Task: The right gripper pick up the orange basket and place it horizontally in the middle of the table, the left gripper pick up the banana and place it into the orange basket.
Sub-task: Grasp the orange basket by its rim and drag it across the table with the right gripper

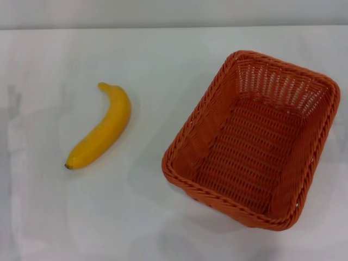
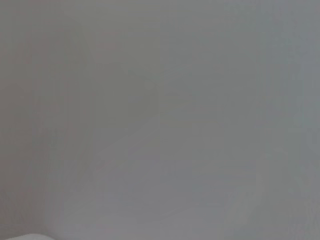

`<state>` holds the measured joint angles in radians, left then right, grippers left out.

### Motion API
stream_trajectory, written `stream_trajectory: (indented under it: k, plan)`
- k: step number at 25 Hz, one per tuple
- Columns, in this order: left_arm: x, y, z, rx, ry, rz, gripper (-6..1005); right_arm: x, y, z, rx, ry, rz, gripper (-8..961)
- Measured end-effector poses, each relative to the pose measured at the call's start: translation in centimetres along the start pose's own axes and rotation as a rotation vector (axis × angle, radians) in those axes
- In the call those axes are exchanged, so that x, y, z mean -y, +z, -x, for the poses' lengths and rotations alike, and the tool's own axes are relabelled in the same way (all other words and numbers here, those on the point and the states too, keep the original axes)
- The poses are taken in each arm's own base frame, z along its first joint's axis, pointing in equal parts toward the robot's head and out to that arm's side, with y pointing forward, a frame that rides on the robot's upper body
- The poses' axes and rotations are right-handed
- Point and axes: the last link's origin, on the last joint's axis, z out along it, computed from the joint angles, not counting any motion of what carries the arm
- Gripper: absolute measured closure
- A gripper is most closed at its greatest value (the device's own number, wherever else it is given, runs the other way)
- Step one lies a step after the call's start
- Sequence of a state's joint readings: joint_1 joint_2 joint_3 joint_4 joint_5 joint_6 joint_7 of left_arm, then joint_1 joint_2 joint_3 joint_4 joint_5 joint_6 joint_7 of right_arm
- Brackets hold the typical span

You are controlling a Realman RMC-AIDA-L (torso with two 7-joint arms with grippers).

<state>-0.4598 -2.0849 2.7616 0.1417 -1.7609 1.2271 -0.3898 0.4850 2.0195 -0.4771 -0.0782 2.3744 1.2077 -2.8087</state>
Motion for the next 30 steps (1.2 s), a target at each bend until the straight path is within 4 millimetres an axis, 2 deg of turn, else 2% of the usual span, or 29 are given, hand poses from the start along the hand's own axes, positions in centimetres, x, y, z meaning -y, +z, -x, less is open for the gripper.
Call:
stream_trajectory:
  k: [12,16,19,22,28,30]
  plan:
    - [0.7,-0.8,0.1,0.024,0.062,0.040,138,0.2,-0.1,0.0,0.002,-0.002,-0.003,96]
    - [1.2,-1.3,0.1,0.027,0.063,0.022,138,0.2,0.4,0.6,0.014,0.084,0.028,96]
    - [1.5,-1.5,0.1,0.026,0.056,0.011,137,0.5,1.8,2.5,0.022,0.184,0.144,97]
    - [1.6,-1.6,0.2,0.026,0.055,0.009,137,0.7,4.1,5.7,0.003,0.231,0.282,97]
    - [1.8,-1.7,0.2,0.032,0.058,0.004,137,-1.2,7.6,11.5,-0.084,0.191,0.500,98]
    - [1.8,-1.7,0.2,0.035,0.059,0.006,137,-1.6,8.0,12.0,-0.103,0.181,0.522,98]
